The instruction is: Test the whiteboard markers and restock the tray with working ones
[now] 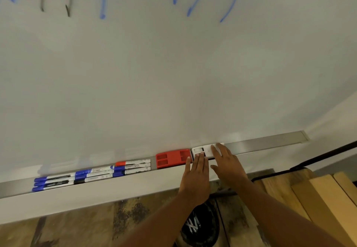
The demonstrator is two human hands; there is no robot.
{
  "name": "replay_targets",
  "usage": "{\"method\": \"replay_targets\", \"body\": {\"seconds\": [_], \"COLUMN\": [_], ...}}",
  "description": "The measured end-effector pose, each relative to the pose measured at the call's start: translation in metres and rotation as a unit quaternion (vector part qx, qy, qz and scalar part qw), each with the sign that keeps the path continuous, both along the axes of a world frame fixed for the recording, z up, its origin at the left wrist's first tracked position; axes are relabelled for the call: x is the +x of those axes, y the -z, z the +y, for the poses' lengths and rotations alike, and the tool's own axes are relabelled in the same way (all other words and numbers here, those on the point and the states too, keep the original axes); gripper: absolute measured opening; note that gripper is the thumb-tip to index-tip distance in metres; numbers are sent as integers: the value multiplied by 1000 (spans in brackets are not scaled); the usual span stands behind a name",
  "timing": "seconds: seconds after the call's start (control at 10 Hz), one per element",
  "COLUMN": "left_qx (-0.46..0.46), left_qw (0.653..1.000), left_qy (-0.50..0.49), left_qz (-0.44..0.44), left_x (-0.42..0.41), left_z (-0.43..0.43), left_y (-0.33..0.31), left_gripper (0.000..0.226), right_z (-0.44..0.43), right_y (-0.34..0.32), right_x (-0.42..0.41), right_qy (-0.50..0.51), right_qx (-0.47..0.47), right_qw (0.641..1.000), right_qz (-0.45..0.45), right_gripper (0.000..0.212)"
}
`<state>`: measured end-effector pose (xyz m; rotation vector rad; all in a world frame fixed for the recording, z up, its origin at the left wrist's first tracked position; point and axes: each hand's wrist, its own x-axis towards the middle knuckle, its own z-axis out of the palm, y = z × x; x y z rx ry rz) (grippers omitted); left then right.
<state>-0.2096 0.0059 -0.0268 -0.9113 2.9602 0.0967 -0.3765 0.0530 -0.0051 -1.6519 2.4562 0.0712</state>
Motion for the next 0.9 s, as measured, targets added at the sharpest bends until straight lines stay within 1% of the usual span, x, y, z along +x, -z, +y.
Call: {"method": "replay_targets", "body": {"seconds": [0.1,0.2,0.3,0.5,0.7,0.8,0.9], "left_qx": [1,2,2,1,-21,-31,-46], "left_qw": [1000,1000,1000,998,993,988,985], "left_qy": [7,3,-7,-61,-116,-154,-168], "left_qz": [3,16,21,11,-23,-10,-14], "left_x": [0,4,8,28,55,69,75], "left_z": [-2,-1,-2,1,23,40,54], "left_y": [-1,-4,-10,-28,-52,-64,-71], "left_gripper": [87,89,92,99,99,99,99], "right_z": [9,19,21,35,53,68,79], "right_y": [0,-3,-7,-24,-44,-57,-62], "right_x": [4,10,11,13,24,32,35], "right_qy": [-7,-3,9,5,-12,-13,-28], "right_qx": [23,36,30,5,-31,-60,-68], "right_qw": [1000,999,999,1000,999,998,997], "right_qz": [11,23,19,9,-3,-19,-21], "right_gripper": [95,102,100,93,91,92,92]}}
